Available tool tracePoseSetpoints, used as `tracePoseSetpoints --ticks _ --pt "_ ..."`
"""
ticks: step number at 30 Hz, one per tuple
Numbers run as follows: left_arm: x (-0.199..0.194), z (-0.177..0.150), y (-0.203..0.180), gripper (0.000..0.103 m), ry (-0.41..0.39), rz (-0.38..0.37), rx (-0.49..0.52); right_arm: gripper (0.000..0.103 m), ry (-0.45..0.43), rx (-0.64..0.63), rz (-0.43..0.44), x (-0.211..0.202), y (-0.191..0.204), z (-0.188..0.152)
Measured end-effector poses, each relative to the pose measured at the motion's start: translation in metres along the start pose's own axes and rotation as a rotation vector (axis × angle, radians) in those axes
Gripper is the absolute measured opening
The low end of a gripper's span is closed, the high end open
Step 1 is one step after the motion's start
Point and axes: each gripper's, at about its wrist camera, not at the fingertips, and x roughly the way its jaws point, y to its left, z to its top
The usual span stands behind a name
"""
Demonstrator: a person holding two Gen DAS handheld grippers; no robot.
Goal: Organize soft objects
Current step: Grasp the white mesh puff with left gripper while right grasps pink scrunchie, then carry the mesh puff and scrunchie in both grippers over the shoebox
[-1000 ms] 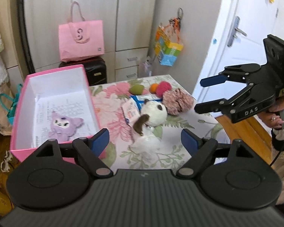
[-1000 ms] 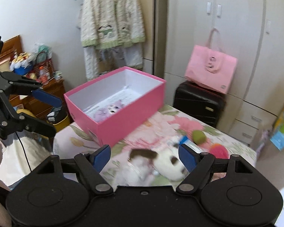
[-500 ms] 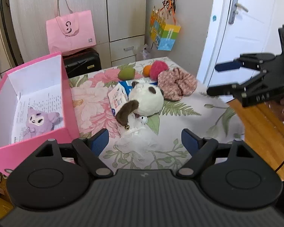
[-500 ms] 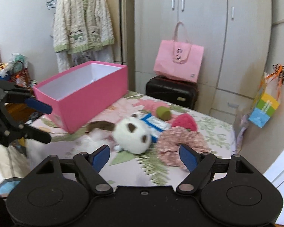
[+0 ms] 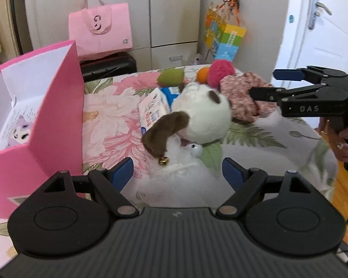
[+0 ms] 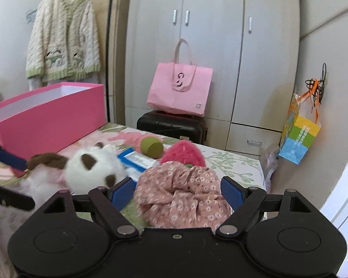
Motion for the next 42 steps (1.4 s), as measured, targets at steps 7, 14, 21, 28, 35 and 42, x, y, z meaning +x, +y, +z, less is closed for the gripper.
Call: tracePoseSetpoints --ticks 7,14,21,28,35,42 --pt "0.019 -0.011 0.008 0.081 0.031 -0.013 -0.091 0.095 0.059 -0.051 -0.062 0.027 0.007 -0.009" --pt "0.019 -0.021 0.010 0.073 -0.043 0.000 -0.139 0.096 0.130 0.009 -0.066 0.042 0.003 -0.017" --pt "0.020 -0.026 -0.004 0.052 -0.084 0.086 -0.085 0.066 0.152 0.059 -0.070 0.042 0.003 -0.019" --pt "0.014 -0.029 -0.004 0.044 -0.091 0.107 -0.125 0.027 0.107 0.116 -0.103 0.020 0.018 -0.029" --pt "0.004 -0.031 0.000 0.043 -0.111 0.123 -0.144 0.026 0.075 0.156 -0.113 -0.003 0.023 -0.032" --pt "-0.010 -0.036 0.003 0.043 -0.125 0.117 -0.158 0.026 0.091 0.165 -0.072 -0.018 0.031 -0.038"
